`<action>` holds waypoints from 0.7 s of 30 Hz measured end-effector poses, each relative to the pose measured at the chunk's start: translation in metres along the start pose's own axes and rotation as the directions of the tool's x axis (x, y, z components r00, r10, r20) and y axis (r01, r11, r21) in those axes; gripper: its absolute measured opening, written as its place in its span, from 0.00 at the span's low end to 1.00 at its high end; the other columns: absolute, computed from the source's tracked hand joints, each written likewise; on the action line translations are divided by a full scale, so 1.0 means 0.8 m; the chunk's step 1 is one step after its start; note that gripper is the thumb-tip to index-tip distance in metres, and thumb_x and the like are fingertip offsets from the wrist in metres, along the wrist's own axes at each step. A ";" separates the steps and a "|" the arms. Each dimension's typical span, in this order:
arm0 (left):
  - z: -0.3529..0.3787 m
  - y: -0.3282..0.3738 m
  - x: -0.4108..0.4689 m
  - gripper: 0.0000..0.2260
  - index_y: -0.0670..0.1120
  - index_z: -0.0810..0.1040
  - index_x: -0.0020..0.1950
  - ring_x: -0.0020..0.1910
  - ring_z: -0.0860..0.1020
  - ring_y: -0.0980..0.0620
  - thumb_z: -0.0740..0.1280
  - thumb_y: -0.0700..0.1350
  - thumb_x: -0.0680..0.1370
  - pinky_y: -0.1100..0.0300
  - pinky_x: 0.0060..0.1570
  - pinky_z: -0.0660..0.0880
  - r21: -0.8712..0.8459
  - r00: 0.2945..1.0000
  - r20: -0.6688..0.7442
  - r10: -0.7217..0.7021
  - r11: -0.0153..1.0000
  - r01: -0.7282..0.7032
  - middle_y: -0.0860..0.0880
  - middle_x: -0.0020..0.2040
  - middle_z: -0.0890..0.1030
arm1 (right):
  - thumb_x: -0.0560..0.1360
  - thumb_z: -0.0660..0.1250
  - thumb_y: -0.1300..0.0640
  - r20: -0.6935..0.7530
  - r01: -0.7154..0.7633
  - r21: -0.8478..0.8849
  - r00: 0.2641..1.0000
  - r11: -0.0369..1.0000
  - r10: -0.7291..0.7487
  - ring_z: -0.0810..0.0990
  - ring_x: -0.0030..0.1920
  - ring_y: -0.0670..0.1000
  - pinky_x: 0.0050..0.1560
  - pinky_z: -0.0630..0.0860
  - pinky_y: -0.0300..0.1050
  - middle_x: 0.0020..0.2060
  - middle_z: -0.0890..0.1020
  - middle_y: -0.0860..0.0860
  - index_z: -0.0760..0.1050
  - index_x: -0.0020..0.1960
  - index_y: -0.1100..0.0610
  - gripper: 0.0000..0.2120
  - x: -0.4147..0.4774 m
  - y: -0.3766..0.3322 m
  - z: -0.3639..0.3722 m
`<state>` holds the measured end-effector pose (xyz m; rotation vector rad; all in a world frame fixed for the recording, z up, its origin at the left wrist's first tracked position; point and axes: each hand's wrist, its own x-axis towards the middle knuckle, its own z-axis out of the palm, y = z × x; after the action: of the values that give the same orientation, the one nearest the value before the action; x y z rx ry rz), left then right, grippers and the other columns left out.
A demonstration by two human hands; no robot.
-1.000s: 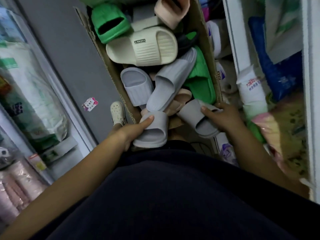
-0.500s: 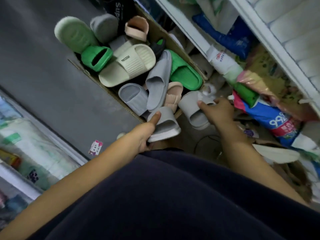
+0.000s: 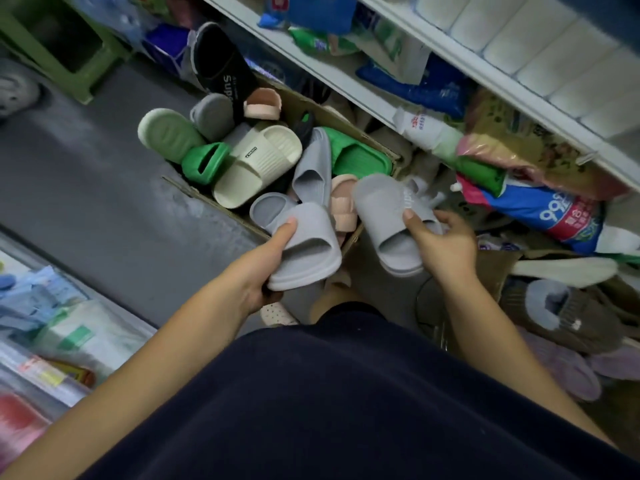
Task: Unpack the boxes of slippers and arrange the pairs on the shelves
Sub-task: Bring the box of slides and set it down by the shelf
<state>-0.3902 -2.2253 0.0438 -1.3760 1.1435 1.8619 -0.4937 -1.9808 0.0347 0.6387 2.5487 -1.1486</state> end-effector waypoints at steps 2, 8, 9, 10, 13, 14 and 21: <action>-0.007 0.014 -0.017 0.29 0.46 0.81 0.59 0.42 0.85 0.52 0.70 0.68 0.73 0.61 0.35 0.76 -0.011 0.996 -0.049 0.074 0.997 -0.074 0.49 0.45 0.87 | 0.72 0.76 0.45 0.044 0.013 0.177 0.999 0.984 -0.021 0.81 0.47 0.46 0.40 0.76 0.33 0.53 0.82 0.52 0.77 0.62 0.56 0.24 -0.019 -0.021 -0.003; -0.004 0.054 -0.066 0.26 0.47 0.82 0.59 0.43 0.86 0.52 0.73 0.65 0.72 0.59 0.39 0.79 -0.055 0.865 -0.289 0.409 0.895 -0.442 0.49 0.48 0.87 | 0.72 0.76 0.46 0.269 0.016 0.499 0.948 0.866 -0.172 0.85 0.49 0.45 0.46 0.82 0.37 0.54 0.83 0.48 0.74 0.65 0.51 0.25 -0.031 -0.117 0.015; -0.003 0.061 -0.074 0.25 0.47 0.82 0.59 0.43 0.86 0.52 0.72 0.64 0.72 0.59 0.38 0.79 -0.059 0.835 -0.319 0.449 0.870 -0.490 0.49 0.49 0.87 | 0.71 0.77 0.45 0.289 0.017 0.532 0.936 0.847 -0.200 0.85 0.51 0.46 0.51 0.82 0.42 0.56 0.83 0.49 0.73 0.66 0.51 0.27 -0.030 -0.130 0.018; -0.003 0.067 -0.081 0.23 0.47 0.82 0.59 0.42 0.86 0.53 0.72 0.62 0.73 0.60 0.36 0.79 -0.054 0.802 -0.344 0.489 0.842 -0.536 0.49 0.50 0.87 | 0.70 0.77 0.44 0.296 0.025 0.556 0.928 0.831 -0.225 0.85 0.53 0.46 0.56 0.82 0.47 0.56 0.83 0.50 0.73 0.67 0.51 0.29 -0.030 -0.143 0.022; -0.015 0.094 -0.106 0.23 0.45 0.80 0.60 0.42 0.85 0.57 0.72 0.60 0.72 0.65 0.33 0.78 -0.072 0.682 -0.413 0.604 0.724 -0.686 0.50 0.51 0.86 | 0.67 0.78 0.43 0.338 0.067 0.611 0.879 0.789 -0.337 0.84 0.55 0.48 0.60 0.81 0.52 0.57 0.84 0.49 0.72 0.68 0.52 0.34 -0.034 -0.192 0.036; -0.022 0.104 -0.113 0.26 0.45 0.79 0.61 0.43 0.85 0.57 0.73 0.60 0.70 0.65 0.34 0.79 -0.082 0.650 -0.430 0.627 0.689 -0.720 0.51 0.52 0.86 | 0.67 0.78 0.44 0.350 0.070 0.626 0.864 0.776 -0.361 0.84 0.56 0.48 0.60 0.81 0.53 0.57 0.84 0.49 0.72 0.67 0.52 0.33 -0.041 -0.208 0.041; -0.117 0.166 -0.145 0.30 0.49 0.75 0.66 0.53 0.85 0.53 0.76 0.61 0.69 0.55 0.49 0.82 -0.128 0.525 -0.455 0.719 0.531 -0.838 0.52 0.58 0.84 | 0.69 0.77 0.46 0.345 0.170 0.695 0.774 0.699 -0.531 0.83 0.60 0.49 0.64 0.78 0.56 0.61 0.83 0.48 0.72 0.66 0.46 0.28 -0.094 -0.308 0.100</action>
<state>-0.4166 -2.3651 0.1837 -1.5466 1.9767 2.6162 -0.5456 -2.2077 0.1717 -0.1189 1.8115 -2.0325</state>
